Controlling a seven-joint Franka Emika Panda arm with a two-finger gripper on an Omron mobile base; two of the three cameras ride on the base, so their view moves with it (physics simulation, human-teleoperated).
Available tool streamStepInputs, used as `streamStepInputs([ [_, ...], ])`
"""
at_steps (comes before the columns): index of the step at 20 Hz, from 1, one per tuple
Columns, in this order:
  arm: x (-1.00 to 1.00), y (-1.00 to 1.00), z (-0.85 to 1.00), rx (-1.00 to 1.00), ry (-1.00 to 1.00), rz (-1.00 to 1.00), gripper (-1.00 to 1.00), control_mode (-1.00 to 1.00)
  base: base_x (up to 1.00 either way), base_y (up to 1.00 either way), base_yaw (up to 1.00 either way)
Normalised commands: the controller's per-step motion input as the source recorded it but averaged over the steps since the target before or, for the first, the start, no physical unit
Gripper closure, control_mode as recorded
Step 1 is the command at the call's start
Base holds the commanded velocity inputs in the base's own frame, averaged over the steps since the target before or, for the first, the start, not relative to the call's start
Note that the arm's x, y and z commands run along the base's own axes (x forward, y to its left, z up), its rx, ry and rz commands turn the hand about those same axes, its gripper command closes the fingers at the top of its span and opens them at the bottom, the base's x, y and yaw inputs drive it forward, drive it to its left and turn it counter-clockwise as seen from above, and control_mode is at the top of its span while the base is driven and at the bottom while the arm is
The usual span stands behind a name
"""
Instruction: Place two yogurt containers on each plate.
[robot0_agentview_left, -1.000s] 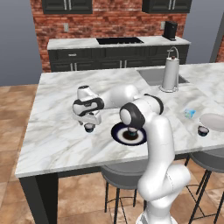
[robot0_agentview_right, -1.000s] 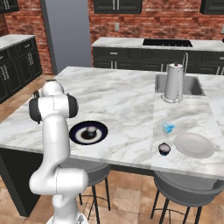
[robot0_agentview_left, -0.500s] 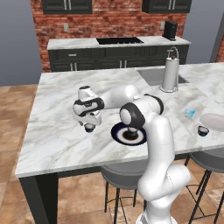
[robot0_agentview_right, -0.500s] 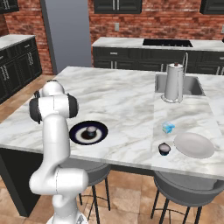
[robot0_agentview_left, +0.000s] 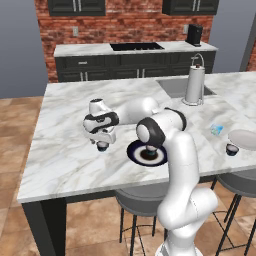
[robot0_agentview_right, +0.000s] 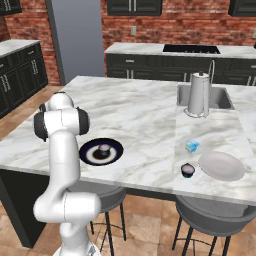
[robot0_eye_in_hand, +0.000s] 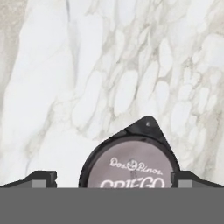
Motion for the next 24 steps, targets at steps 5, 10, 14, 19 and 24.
streamStepInputs([
  [5,0.01,0.00,-0.35,0.00,0.01,0.00,-1.00,-1.00,0.00,0.00,0.00],
  [10,0.00,0.00,-0.43,0.00,0.05,0.00,-1.00,-1.00,0.00,0.00,0.00],
  [14,0.00,0.00,-0.42,0.00,0.03,0.00,-1.00,-1.00,0.00,0.00,0.00],
  [19,0.00,0.00,-0.40,0.00,0.02,0.00,1.00,-1.00,0.00,0.00,0.00],
  [24,0.00,0.00,-0.26,0.00,0.00,0.00,1.00,-1.00,0.00,0.00,0.00],
])
